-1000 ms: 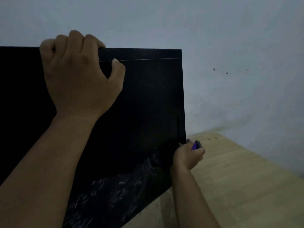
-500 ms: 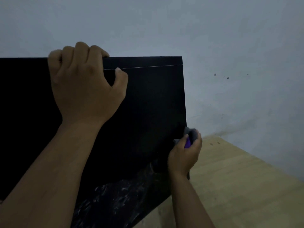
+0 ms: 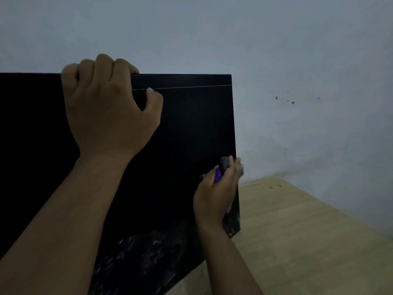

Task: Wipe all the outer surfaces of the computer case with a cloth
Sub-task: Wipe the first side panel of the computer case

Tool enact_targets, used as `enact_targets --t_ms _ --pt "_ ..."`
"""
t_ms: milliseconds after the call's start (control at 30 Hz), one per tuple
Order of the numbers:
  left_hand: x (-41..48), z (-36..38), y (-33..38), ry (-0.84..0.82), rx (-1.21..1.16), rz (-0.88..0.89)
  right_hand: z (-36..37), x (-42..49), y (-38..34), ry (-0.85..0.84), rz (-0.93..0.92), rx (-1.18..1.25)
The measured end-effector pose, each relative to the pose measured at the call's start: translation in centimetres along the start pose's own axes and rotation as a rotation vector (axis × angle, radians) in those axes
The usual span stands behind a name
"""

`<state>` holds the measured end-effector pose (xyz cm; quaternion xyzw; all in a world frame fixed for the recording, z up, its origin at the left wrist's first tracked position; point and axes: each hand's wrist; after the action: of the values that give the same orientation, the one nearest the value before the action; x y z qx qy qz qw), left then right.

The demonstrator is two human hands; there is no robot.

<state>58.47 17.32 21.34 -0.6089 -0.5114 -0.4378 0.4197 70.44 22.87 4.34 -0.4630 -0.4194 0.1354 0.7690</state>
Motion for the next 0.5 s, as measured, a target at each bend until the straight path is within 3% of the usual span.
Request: enact_targets --t_ms 233,367,500 --pt "0.1 0.1 0.1 0.005 0.002 0.001 0.1 -0.6 0.4 -0.088 0.009 -0.146" --pt "0.0 0.1 0.0 0.010 0.015 0.008 0.3 -1.4 0.1 -0.155 -0.257 -0.085" --pt "0.1 0.2 -0.1 0.003 0.021 0.011 -0.2 -1.1 1.9 -0.113 -0.256 -0.077"
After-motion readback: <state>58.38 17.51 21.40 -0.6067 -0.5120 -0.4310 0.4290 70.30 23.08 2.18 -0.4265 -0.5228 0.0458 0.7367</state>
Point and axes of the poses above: each hand's wrist, its own x-axis towards the middle knuckle, its own z-axis out of the palm, y = z × x, and after that the axes turned 10 degrees about -y, right-handed
